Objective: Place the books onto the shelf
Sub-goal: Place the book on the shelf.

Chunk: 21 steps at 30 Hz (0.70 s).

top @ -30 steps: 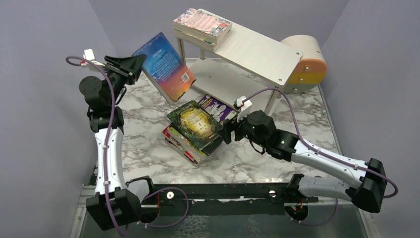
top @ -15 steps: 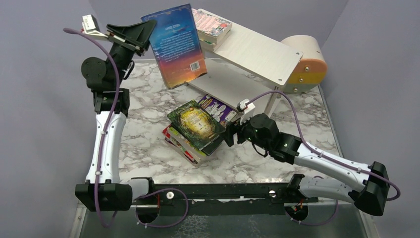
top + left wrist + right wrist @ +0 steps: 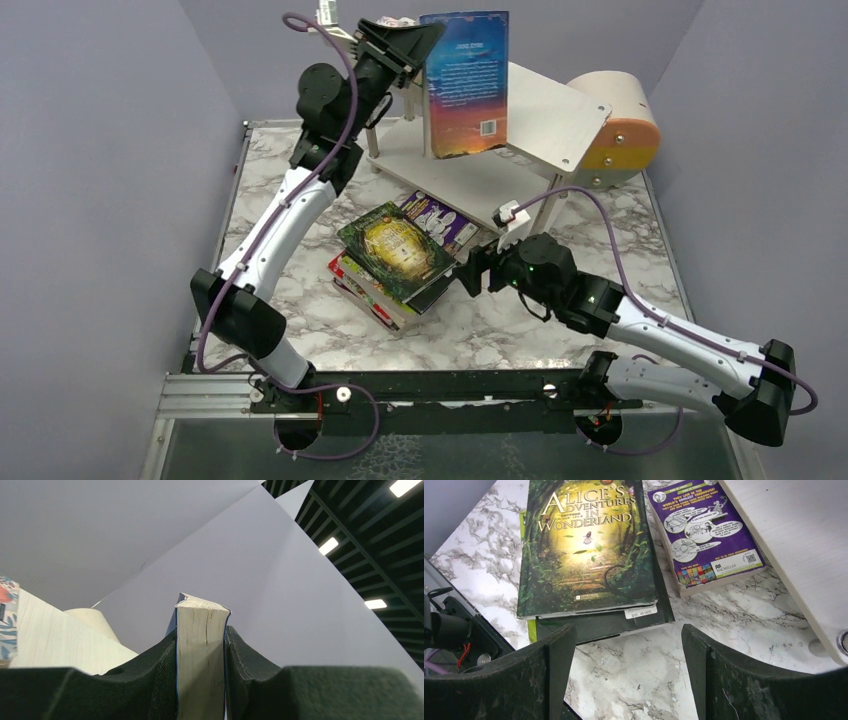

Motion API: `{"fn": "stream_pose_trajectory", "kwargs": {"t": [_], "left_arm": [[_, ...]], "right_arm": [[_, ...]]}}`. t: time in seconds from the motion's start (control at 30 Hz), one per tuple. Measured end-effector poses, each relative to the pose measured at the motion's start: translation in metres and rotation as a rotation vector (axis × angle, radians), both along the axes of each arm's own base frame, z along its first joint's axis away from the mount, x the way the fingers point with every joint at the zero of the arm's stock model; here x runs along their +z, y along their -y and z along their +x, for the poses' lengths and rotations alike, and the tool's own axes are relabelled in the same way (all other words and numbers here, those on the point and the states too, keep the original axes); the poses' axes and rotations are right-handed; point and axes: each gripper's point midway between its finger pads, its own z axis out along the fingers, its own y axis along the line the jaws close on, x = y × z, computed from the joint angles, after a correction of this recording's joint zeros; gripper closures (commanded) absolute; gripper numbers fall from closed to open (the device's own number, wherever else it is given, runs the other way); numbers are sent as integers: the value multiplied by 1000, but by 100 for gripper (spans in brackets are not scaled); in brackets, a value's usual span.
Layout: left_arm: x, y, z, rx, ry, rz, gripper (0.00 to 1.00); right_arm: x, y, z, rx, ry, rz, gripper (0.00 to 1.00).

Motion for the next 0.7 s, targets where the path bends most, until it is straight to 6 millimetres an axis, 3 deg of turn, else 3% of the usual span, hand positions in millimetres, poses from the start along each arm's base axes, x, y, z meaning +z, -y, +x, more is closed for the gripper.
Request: {"fn": "stream_pose_trajectory", "kwargs": {"t": [0.27, 0.4, 0.57, 0.7], "left_arm": [[-14, 68, 3, 30, -13, 23, 100], [-15, 94, 3, 37, -10, 21, 100], [-20, 114, 14, 75, -17, 16, 100], [-28, 118, 23, 132, -30, 3, 100]], "right_arm": [[2, 13, -1, -39, 10, 0, 25], [16, 13, 4, -51, 38, -2, 25], [45, 8, 12, -56, 96, 21, 25], [58, 10, 17, -69, 133, 23, 25]]}}
